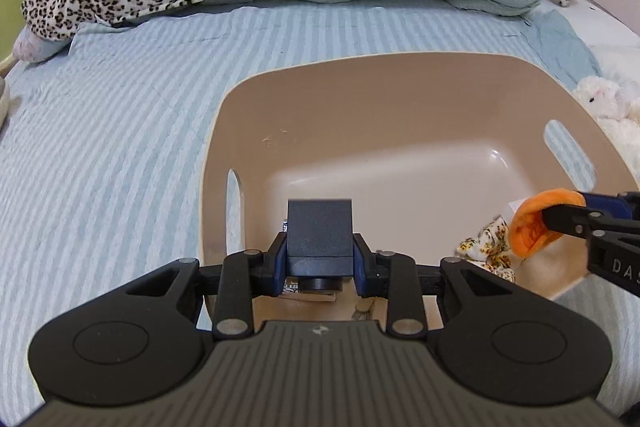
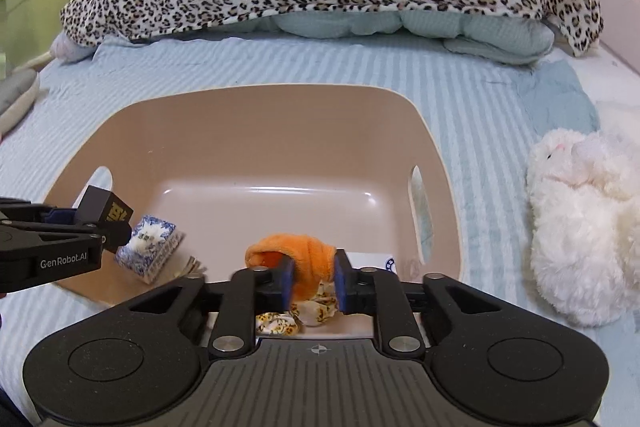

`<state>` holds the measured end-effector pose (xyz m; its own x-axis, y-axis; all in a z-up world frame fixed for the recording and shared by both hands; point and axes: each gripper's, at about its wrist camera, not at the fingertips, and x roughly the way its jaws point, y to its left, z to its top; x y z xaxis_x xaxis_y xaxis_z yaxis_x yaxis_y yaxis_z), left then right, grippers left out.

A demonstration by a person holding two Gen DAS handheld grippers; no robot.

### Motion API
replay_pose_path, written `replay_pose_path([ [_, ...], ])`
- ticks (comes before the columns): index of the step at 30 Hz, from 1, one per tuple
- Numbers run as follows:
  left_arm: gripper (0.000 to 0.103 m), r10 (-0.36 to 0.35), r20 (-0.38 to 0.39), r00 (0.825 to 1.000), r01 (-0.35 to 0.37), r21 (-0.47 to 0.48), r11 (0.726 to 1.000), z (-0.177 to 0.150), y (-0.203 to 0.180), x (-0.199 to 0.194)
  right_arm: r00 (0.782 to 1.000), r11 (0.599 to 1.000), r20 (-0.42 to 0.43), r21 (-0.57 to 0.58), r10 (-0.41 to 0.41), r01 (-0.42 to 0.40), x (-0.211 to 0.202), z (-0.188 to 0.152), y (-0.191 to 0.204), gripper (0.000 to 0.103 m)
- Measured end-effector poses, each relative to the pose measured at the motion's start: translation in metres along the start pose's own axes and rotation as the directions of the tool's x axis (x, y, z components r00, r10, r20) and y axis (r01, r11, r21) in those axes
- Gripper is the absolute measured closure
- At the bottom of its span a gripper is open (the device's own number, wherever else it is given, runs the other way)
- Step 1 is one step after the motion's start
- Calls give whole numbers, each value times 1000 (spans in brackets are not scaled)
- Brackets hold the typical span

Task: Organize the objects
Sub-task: 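Carry charger and orange sock into the basket and open both tools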

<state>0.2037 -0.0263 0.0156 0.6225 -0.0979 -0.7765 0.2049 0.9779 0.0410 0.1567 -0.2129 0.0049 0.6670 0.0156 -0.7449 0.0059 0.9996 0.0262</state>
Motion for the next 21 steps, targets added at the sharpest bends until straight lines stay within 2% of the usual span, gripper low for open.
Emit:
replay_pose_path([
  [1, 69, -5, 10, 1000, 5, -4, 1000, 0, 1, -4, 1000, 1000, 6, 1, 1, -1, -3, 0, 0, 61],
  [3, 62, -10, 26, 1000, 11, -8, 1000, 2, 1, -13, 1000, 1000, 22, 4, 5, -5, -10, 1, 0, 47],
  [5, 36, -3, 48, 999, 4, -12, 1000, 4, 2, -24, 999, 1000, 43, 6, 14, -14, -19, 2, -1, 37],
  [7, 28, 11, 77, 997, -9, -18, 1000, 5, 3, -37, 998, 1000, 60, 3, 25, -25, -29, 3, -1, 33],
  [10, 27, 12, 80, 997, -10, -19, 1000, 5, 4, -50, 996, 1000, 80, -3, 26, -26, -45, 0, 0, 24],
  [14, 17, 8, 82, 997, -6, -25, 1000, -5, 7, -67, 995, 999, 91, 18, 33, -35, -63, -11, 0, 12],
  [21, 15, 12, 53, 999, -10, -26, 1000, -30, 12, -83, 999, 999, 37, 14, 30, -30, -73, -44, -1, 8],
])
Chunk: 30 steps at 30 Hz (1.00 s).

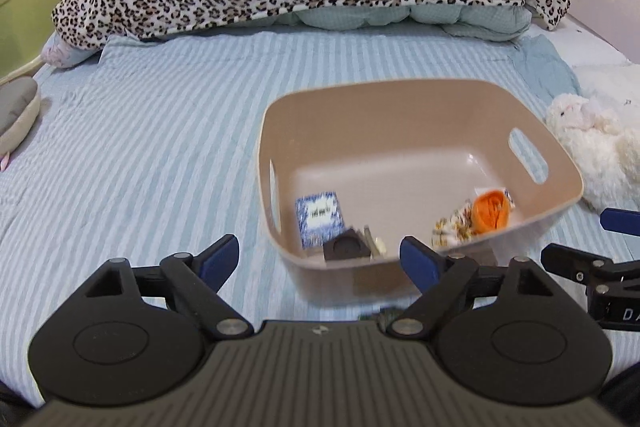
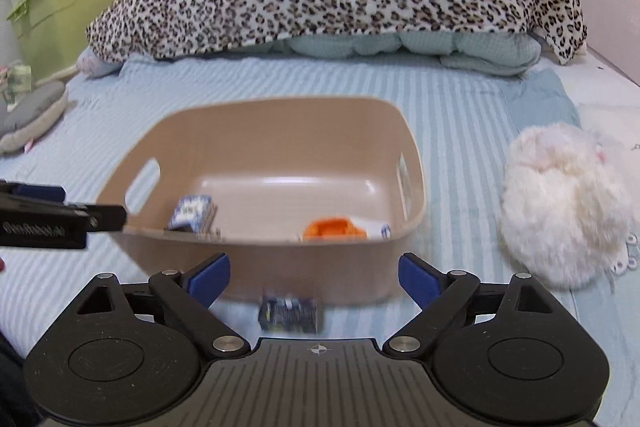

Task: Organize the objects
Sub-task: 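Grasp the clear green herb bag with left tool while right tool grasps dark blue star box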

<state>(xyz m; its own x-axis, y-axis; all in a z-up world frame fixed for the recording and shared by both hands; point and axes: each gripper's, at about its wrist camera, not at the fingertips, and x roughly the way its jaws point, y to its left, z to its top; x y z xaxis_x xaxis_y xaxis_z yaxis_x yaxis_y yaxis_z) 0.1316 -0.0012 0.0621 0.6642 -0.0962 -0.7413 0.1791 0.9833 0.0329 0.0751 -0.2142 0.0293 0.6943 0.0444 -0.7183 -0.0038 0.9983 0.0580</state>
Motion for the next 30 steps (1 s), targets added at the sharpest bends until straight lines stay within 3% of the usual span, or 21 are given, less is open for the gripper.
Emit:
replay_pose_path([
  [6, 15, 10, -37, 999, -9, 25, 1000, -28, -2, -2, 999, 1000, -50, 22, -13, 14, 8, -26, 2, 8],
  [14, 15, 11, -115, 993, -11, -3, 1000, -55, -3, 24, 996, 999, -88, 31, -13, 16, 14, -51, 10, 8],
  [23, 15, -21, -169, 985, 12, -50, 999, -68, -8, 45, 993, 998, -117, 49, -30, 36, 26, -55, 7, 8],
  [30, 15, -71, -168, 983, 55, -98, 994, -68, -12, 54, 990, 997, -140, 65, -34, 43, 36, -59, 3, 7],
])
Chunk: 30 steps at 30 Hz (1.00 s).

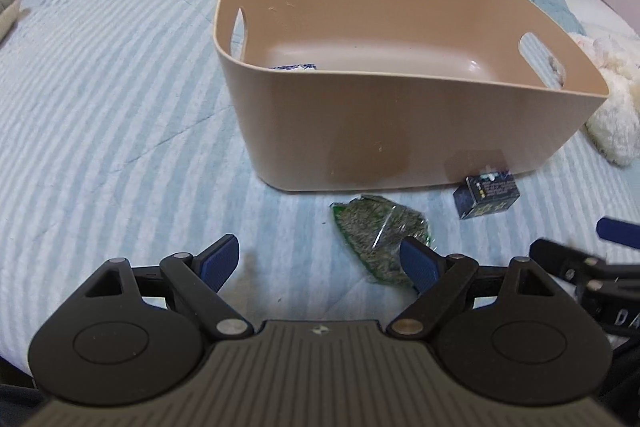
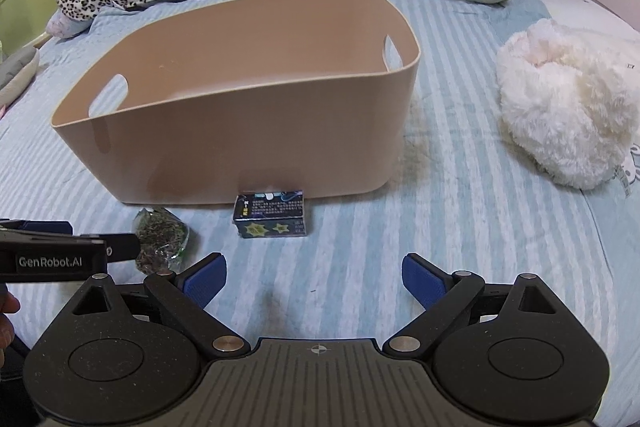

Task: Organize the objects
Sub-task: 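Grasp the clear green herb bag with left tool while right tool grasps dark blue star box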

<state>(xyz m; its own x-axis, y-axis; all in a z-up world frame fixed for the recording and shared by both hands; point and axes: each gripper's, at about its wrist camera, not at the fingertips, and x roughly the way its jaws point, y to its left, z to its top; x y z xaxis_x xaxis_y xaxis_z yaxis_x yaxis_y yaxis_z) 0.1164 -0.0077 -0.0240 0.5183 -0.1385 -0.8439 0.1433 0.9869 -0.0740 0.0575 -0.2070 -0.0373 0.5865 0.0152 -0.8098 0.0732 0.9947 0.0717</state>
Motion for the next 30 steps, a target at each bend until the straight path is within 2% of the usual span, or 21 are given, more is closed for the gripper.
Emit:
replay_pose_path([
  [6, 15, -16, -11, 1000, 16, -25, 1000, 3, -7, 17, 1000, 1000, -15, 7, 4, -4, 7, 1, 0, 6],
  [11, 15, -9, -48, 999, 4, -93, 996, 2, 0, 36, 1000, 1000, -27, -3, 3, -3, 11, 0, 3, 5],
  [17, 15, -25, -32, 999, 22, -109, 994, 3, 9, 39, 1000, 1000, -28, -30, 4, -5, 26, 13, 15, 4],
  [22, 15, 37, -24, 999, -39, -101, 994, 9, 16, 39, 999, 997, -32, -72, -17, 14, 47, 21, 27, 4],
  [24, 17, 35, -25, 999, -37, -101, 994, 11, 23, 40, 999, 998, -39, -64, -6, 3, 53, 23, 27, 4],
  [26, 24, 20, -25, 999, -23, -115, 993, 11, 31, 40, 999, 998, -43, -62, -8, 5, 59, 24, 28, 5],
  [28, 32, 12, -25, 1000, -15, -126, 992, 12, 35, 39, 999, 998, -45, -67, -11, 8, 63, 25, 29, 10],
  [30, 47, -9, -24, 1000, 6, -133, 991, 13, 36, 38, 999, 998, -52, -65, -8, 5, 66, 25, 30, 20],
])
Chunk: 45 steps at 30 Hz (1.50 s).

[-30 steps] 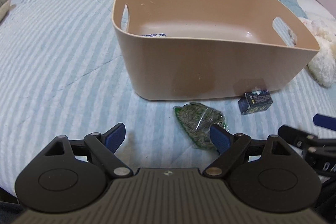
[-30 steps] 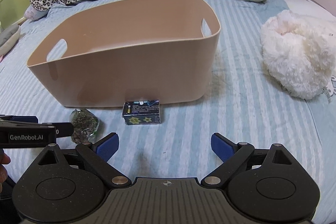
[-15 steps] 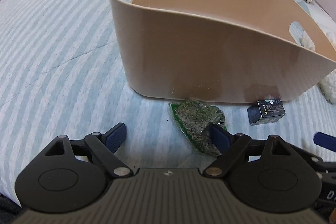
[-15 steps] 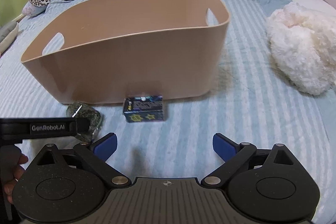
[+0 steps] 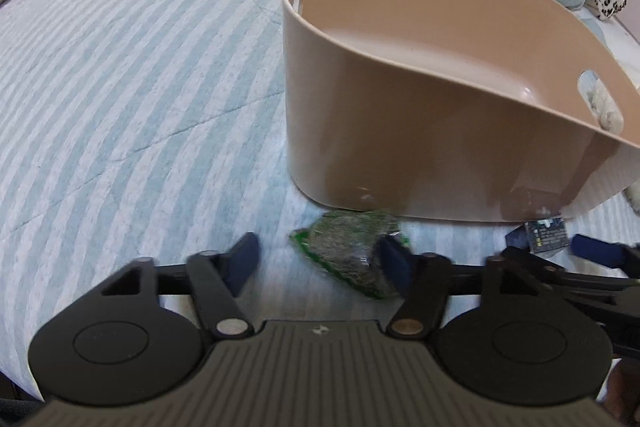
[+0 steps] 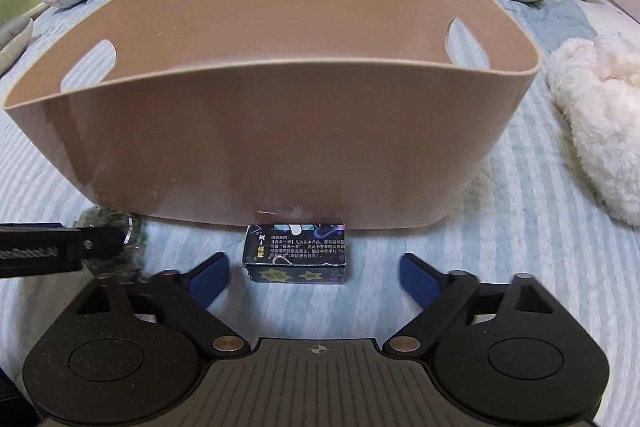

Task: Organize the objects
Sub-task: 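Grasp the clear green herb bag with left tool while right tool grasps dark blue star box, then carry herb bag and star box into the basket and open both tools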

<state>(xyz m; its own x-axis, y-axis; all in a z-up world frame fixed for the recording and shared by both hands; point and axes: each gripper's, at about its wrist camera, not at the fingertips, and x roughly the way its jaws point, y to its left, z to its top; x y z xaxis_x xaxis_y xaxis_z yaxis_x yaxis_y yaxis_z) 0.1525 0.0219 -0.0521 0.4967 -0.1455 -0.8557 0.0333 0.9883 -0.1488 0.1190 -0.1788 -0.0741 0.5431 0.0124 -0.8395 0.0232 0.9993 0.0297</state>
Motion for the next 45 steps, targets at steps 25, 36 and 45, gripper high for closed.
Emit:
replay_pose_path([
  [25, 63, -15, 175, 984, 2, 74, 997, -10, -4, -96, 986, 997, 157, 38, 53, -60, -85, 0, -29, 57],
  [36, 63, -50, 315, 948, 10, 127, 992, 13, -29, -140, 949, 998, 313, 33, 47, -60, -129, 38, -47, 57],
  [45, 63, -38, 384, 923, -19, 142, 990, 54, -49, -139, 928, 998, 371, 37, 35, -53, -126, 73, -51, 57],
])
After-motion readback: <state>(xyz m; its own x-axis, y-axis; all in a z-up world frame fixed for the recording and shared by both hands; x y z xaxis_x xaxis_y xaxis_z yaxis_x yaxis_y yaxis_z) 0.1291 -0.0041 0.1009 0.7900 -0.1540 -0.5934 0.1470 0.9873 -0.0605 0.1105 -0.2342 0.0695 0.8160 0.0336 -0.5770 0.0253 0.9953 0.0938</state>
